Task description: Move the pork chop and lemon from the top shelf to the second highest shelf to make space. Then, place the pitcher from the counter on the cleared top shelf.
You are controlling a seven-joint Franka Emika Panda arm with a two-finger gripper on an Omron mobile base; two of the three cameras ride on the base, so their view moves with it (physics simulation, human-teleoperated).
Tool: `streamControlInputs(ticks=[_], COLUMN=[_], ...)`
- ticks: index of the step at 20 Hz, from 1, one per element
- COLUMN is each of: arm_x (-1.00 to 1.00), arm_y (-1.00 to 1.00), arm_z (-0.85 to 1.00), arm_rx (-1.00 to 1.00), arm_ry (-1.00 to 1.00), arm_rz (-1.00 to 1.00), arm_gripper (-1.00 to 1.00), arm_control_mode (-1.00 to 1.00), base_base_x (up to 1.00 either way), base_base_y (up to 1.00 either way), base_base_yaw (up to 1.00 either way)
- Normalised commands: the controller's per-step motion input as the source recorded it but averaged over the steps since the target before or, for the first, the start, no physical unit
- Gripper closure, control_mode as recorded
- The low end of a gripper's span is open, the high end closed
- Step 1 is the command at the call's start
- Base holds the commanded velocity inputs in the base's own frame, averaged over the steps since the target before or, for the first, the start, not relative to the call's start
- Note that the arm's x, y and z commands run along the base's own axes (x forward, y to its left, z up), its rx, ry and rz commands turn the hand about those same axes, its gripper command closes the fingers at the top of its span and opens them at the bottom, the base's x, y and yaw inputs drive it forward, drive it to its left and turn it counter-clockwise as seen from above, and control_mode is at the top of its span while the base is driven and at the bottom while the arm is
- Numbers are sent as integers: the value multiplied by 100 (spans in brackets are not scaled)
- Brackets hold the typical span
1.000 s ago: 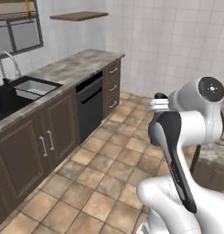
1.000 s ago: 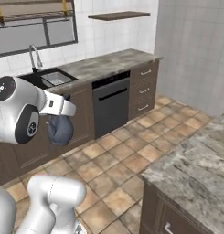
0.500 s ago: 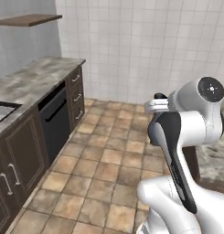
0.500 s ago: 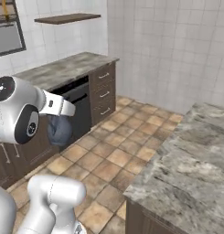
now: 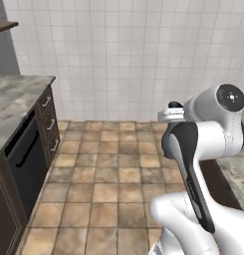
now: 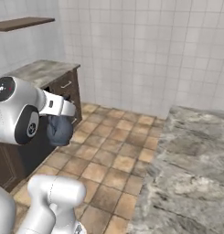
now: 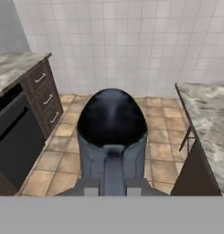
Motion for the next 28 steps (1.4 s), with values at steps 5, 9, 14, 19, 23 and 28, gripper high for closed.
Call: streamControlInputs(ticks=[5, 9, 14, 19, 23, 28], arm_x=[0, 0, 0, 0, 0, 0], arm_y=[0, 0, 0, 0, 0, 0], arm_z=[0, 0, 0, 0, 0, 0], arm_rx=[0, 0, 0, 0, 0, 0], arm_ry=[0, 0, 0, 0, 0, 0], arm_rz=[0, 0, 0, 0, 0, 0], arm_gripper=[100, 100, 100, 100, 100, 100], arm_control_mode=[100, 100, 100, 100, 100, 100], base_base_x=[100, 100, 99, 99, 99, 99], base_base_y=[44, 35, 28, 29, 39, 45], base_base_yaw=[-33, -34, -40, -41, -37, -34])
